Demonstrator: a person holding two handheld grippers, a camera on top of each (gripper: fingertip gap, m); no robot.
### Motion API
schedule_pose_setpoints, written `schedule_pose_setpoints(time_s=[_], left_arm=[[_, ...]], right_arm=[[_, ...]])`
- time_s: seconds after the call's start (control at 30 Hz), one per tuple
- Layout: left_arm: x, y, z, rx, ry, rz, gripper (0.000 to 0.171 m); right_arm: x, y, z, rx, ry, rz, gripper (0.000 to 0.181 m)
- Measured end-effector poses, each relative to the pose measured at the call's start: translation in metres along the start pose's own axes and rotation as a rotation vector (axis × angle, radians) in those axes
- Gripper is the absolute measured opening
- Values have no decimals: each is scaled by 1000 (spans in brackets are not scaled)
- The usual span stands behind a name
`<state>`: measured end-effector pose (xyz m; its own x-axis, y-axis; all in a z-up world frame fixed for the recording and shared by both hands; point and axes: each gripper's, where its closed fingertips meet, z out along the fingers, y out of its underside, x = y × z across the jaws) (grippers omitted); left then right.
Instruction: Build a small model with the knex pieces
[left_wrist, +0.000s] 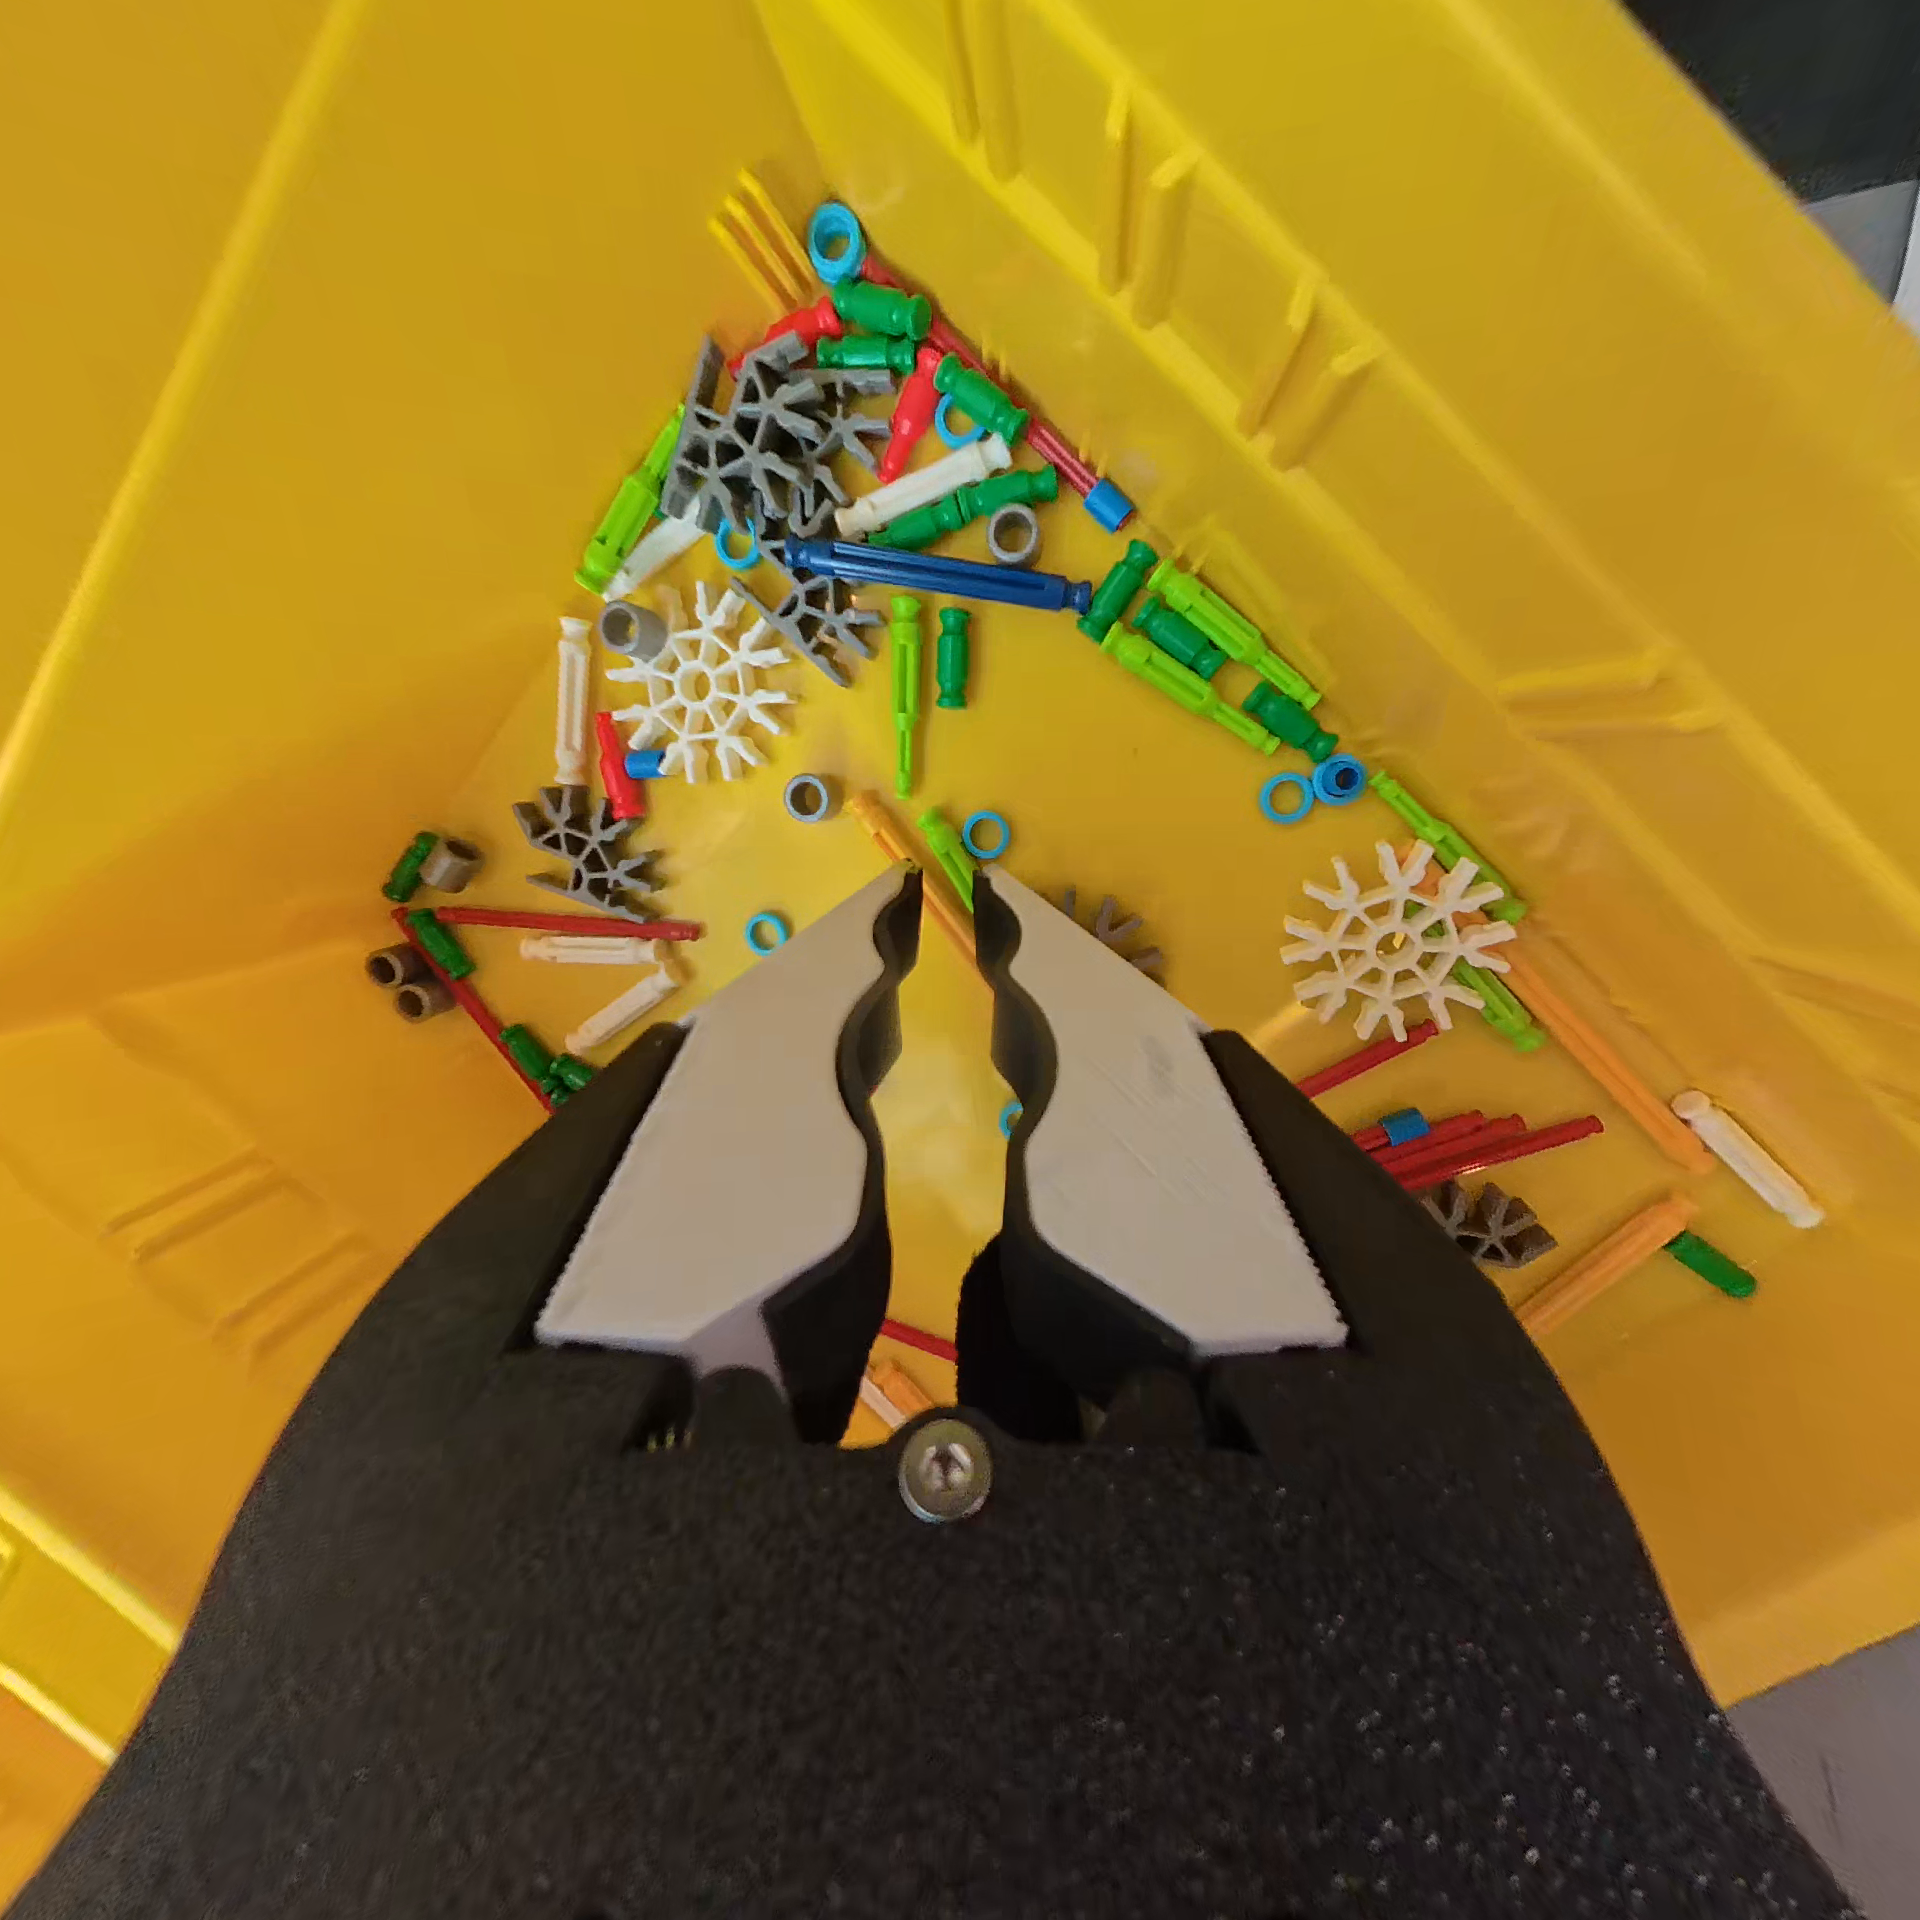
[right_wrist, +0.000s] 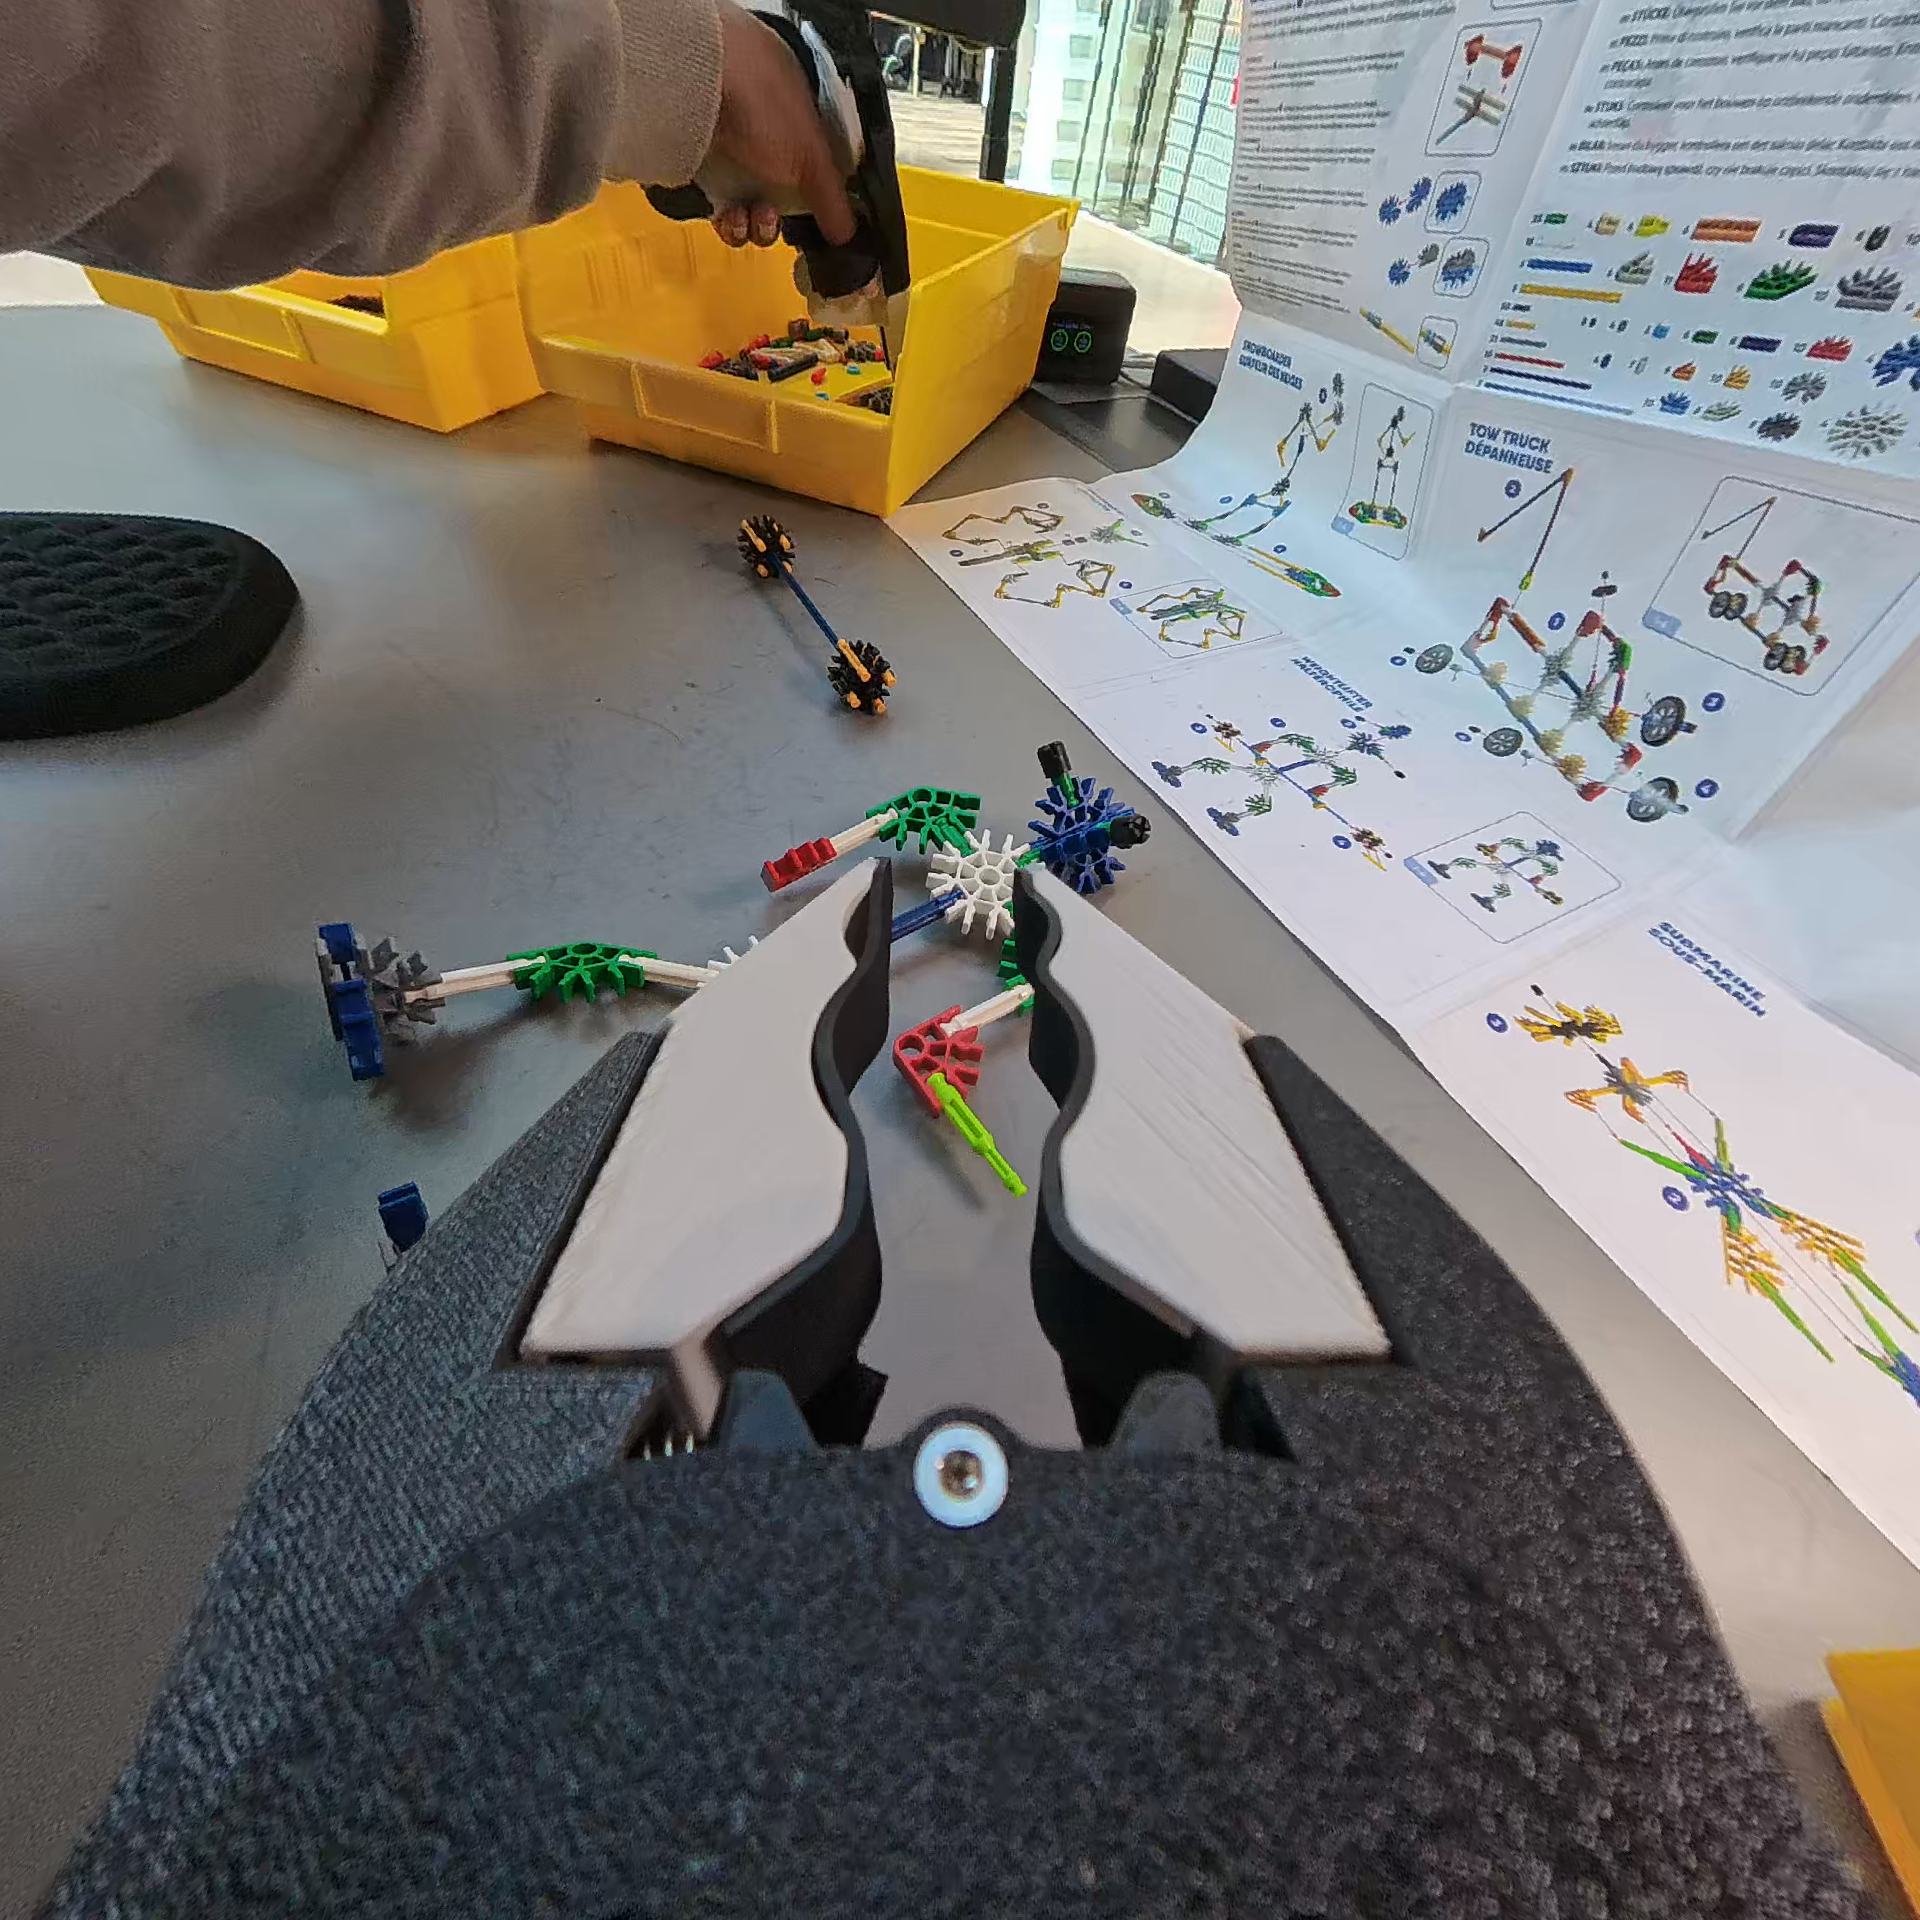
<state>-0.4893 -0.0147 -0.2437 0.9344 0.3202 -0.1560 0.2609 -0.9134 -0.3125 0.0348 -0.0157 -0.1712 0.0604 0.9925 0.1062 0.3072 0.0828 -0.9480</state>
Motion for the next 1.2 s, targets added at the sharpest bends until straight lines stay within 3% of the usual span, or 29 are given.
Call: schedule_pose_setpoints(time_s=[0.53,0.63,0.7,0.8,0.9,0.97,1.07,1.2], left_arm=[[2,5,6,-30,68,-3,5],[0,-8,-18,88,55,39,5],[17,-26,-58,255,124,68,5],[73,-24,-130,447,264,176,5],[166,21,-174,516,479,315,5],[229,68,-177,485,598,413,5],[302,131,-157,419,698,529,5],[353,172,-128,349,774,553,5]], right_arm=[[-2,4,1,-17,-13,-5,21],[1,3,0,-10,3,-6,21],[5,2,-1,-3,18,1,21],[8,2,-1,2,28,20,21],[6,2,0,-3,29,15,21],[4,4,2,-14,29,0,21],[1,7,6,-38,26,-22,19],[-13,15,16,-134,-48,-49,17]])
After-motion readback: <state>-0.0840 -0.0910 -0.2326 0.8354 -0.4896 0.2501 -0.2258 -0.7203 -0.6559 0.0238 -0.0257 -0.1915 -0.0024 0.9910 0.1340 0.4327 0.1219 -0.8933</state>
